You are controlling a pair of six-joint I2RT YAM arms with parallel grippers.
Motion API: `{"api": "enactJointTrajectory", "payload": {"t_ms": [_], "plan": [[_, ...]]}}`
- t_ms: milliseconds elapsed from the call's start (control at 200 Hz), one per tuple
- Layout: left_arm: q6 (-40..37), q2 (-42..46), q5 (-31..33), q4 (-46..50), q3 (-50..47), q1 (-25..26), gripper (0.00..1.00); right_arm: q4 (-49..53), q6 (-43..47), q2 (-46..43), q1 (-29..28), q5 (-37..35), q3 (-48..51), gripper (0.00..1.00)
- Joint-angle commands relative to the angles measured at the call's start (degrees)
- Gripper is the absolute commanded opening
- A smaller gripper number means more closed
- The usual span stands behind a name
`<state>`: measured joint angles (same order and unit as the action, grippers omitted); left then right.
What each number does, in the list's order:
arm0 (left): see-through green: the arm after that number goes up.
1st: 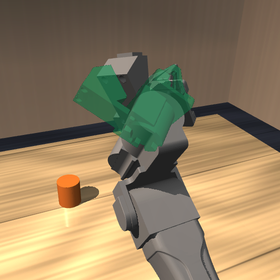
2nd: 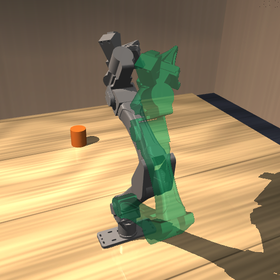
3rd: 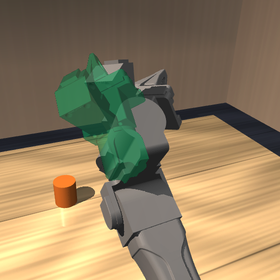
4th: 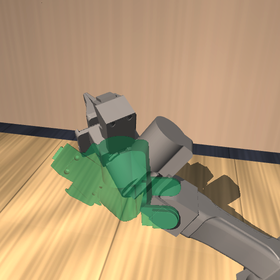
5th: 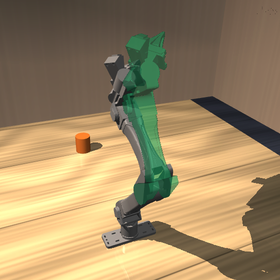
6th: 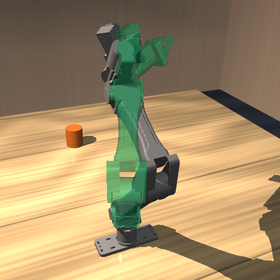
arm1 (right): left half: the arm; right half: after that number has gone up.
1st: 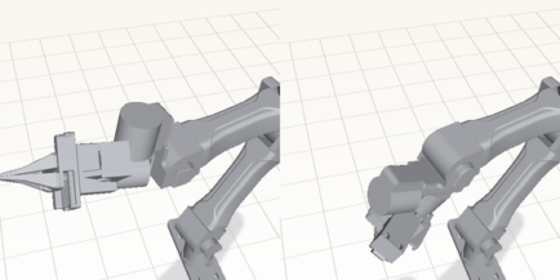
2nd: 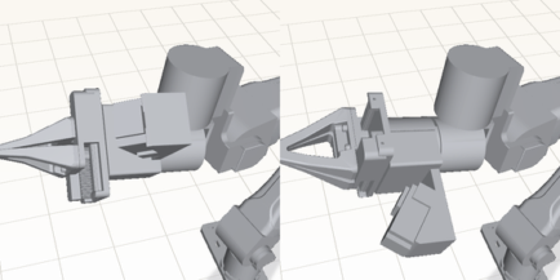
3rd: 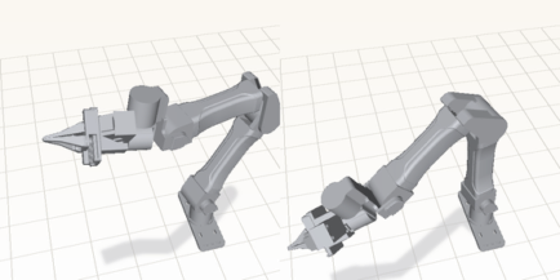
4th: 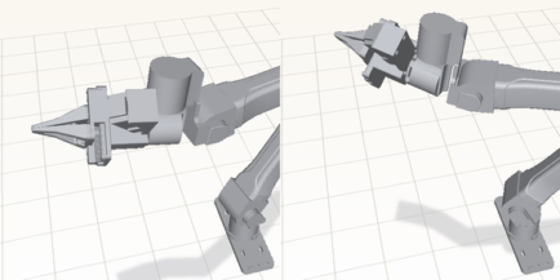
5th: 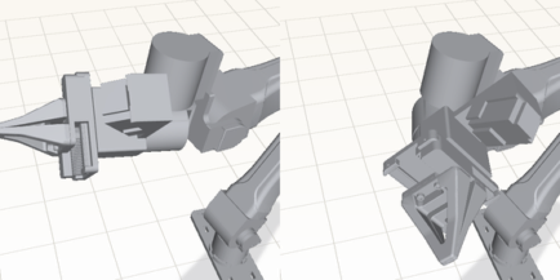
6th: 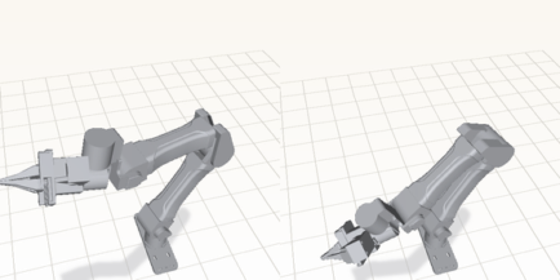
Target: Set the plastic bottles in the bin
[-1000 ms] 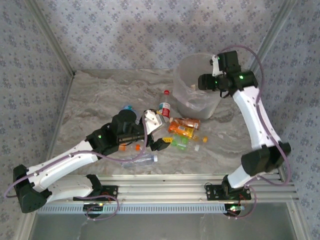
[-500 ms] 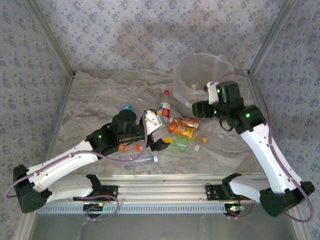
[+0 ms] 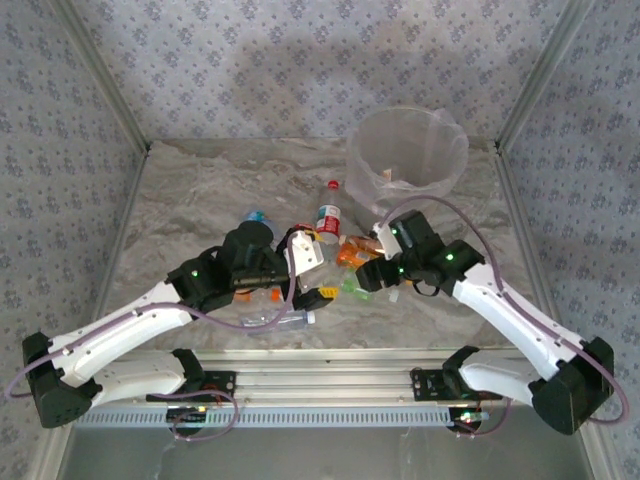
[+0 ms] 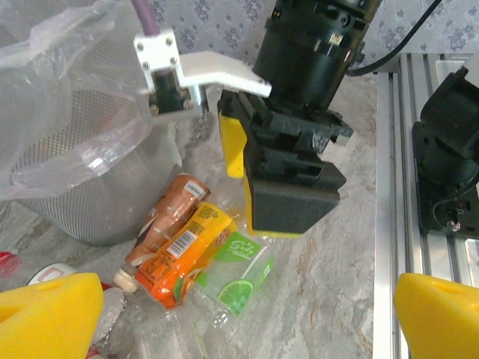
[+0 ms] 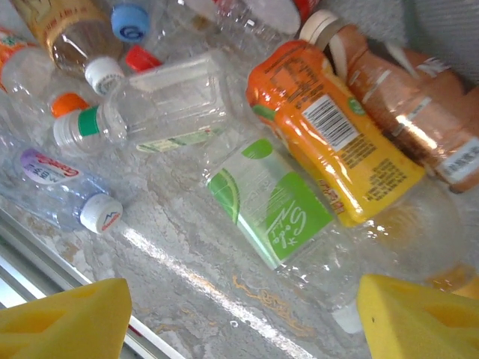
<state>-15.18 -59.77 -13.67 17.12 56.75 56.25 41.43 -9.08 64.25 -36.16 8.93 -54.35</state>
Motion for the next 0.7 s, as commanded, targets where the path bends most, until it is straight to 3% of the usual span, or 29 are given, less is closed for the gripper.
{"api": "enactJointTrajectory", "payload": {"t_ms": [0, 155, 345, 695], "plan": [[-0.4, -0.2, 0.6, 3.0, 3.0, 0.1, 1.0, -1.6, 1.1, 3.1, -2.6, -1.7, 0.4, 0.83], [1.5, -1.6, 1.8, 4.5, 3.7, 0.2, 1.0, -2.5, 2.0, 8.4, -6.6, -7.7, -0.1, 0.85], [5.8, -0.8, 4.2, -2.5, -0.5, 0.1, 1.0, -2.6, 3.3, 15.1, -9.3, -12.9, -1.7, 0.85], [6.3, -0.8, 4.0, -4.2, -1.7, 0.4, 1.0, 0.4, 6.2, 20.8, -9.1, -13.0, -4.9, 0.89]]}}
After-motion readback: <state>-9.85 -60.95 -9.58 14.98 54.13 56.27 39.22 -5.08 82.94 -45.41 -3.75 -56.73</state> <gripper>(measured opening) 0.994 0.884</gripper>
